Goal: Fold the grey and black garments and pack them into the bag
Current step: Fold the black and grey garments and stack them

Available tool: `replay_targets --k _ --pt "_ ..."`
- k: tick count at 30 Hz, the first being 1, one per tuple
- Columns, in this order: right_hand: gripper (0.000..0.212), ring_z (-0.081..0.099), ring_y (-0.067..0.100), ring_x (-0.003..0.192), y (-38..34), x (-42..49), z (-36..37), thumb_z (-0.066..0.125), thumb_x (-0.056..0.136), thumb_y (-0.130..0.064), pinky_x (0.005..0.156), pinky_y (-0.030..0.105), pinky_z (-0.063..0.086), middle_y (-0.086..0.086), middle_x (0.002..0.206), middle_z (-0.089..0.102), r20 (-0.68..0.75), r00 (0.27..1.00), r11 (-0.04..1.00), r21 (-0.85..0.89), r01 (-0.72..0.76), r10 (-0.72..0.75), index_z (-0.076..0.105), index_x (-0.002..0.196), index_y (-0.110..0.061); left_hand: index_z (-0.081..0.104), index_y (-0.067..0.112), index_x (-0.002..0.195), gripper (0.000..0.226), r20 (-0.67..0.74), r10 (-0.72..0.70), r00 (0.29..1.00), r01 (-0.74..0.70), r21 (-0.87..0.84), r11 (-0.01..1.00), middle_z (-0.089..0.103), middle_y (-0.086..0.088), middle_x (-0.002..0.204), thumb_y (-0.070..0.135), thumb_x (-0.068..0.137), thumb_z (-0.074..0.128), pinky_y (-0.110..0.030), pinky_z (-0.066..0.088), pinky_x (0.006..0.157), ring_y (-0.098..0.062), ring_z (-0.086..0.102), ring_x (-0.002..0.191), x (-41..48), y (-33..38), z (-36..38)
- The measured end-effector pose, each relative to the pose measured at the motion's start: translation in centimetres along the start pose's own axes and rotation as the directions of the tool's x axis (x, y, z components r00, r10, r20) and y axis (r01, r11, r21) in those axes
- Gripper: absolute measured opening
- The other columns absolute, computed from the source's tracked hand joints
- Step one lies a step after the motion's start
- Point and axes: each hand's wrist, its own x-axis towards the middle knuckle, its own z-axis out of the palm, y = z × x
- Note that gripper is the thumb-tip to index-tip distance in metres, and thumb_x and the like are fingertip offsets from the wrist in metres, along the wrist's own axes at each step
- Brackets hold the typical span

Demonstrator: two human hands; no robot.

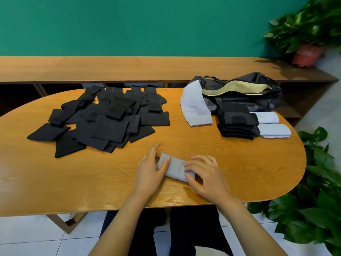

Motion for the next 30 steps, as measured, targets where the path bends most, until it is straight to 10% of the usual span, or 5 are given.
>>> replay_targets --k 7,14,21,30 --pt "0.044 0.049 0.003 0.107 0.1 0.1 0.2 0.043 0.095 -0.047 0.087 0.029 0.040 -0.012 0.118 0.059 0.112 0.986 0.990 0.054 -0.130 0.123 0.066 0.122 -0.021 0.026 0.022 0.149 0.072 -0.131 -0.294 0.947 0.247 -0.287 0.925 0.041 -0.001 0.141 0.028 0.090 0.067 -0.027 0.046 0.086 -0.016 0.054 0.112 -0.1 2.8 0.3" --pt "0.036 0.046 -0.007 0.089 -0.9 -0.4 -0.9 0.049 0.095 -0.037 0.080 0.013 0.036 -0.032 0.101 0.056 0.091 0.995 0.993 0.108 -0.043 0.033 0.063 0.124 -0.021 0.024 0.016 0.149 0.077 0.003 -0.279 0.960 0.270 -0.251 0.929 0.054 0.005 0.089 0.016 0.087 0.070 -0.008 0.043 0.060 -0.003 0.053 0.077 -0.4 3.9 1.1" --pt "0.016 0.040 0.012 0.126 -0.5 -0.3 -1.6 0.054 0.090 -0.037 0.098 0.037 0.040 -0.011 0.134 0.045 0.059 0.996 0.997 -0.039 0.065 -0.063 0.067 0.092 -0.026 0.034 0.023 0.145 0.071 0.032 -0.352 0.935 0.325 -0.468 0.822 0.063 0.000 0.099 0.006 0.086 0.070 -0.024 0.051 0.067 -0.016 0.062 0.087 0.9 4.7 0.1" --pt "0.041 0.026 0.010 0.145 0.9 1.1 -3.8 0.043 0.100 -0.041 0.120 0.044 0.011 -0.010 0.156 0.033 0.200 0.963 0.913 -0.330 0.241 -0.182 0.057 0.133 -0.023 0.051 0.021 0.128 0.043 0.287 -0.409 0.866 0.492 -0.637 0.593 0.067 -0.009 0.101 0.020 0.089 0.069 -0.026 0.052 0.053 -0.017 0.065 0.078 4.1 6.8 -0.3"
